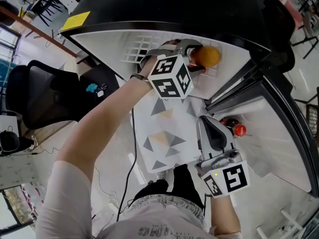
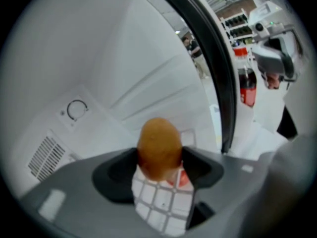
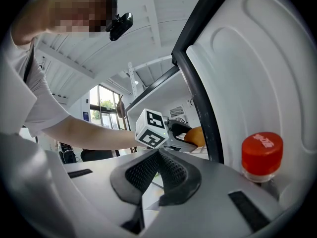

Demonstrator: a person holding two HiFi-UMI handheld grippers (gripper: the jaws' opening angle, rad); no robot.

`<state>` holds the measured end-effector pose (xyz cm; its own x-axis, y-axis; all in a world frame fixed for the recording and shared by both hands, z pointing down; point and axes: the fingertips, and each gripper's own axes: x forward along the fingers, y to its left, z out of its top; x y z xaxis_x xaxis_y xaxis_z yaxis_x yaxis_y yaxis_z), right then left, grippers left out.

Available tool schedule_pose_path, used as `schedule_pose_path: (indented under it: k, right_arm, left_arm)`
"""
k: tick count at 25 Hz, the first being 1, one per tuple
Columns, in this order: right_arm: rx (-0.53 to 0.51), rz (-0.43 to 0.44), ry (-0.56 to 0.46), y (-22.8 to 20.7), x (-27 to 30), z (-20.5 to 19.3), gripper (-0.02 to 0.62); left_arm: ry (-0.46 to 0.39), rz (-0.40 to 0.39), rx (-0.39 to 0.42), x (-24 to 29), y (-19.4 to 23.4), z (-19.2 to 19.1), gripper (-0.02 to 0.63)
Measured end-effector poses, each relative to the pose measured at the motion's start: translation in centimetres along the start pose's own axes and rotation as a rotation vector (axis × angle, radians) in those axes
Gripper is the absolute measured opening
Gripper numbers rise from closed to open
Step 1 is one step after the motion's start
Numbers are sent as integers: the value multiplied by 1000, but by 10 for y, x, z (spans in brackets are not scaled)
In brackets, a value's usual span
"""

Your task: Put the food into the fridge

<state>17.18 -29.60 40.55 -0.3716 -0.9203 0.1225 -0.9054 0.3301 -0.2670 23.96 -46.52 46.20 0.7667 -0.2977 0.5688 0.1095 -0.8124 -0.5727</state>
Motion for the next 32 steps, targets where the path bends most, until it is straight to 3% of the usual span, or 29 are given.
schedule_pose_path:
  k: [10,22,32]
  right_arm:
    - [6,-2,-2,-2,-2,0,3]
    - [12,-2,-8,-3,-6,-1,2]
    - [-2,-10,-18,5,-12,8,3]
  left_arm:
    - [26,10,51,4,-2,0,310]
    - [19,36,31,-3,2,2,314]
    - [-28,65,-38,-33,-1,12,314]
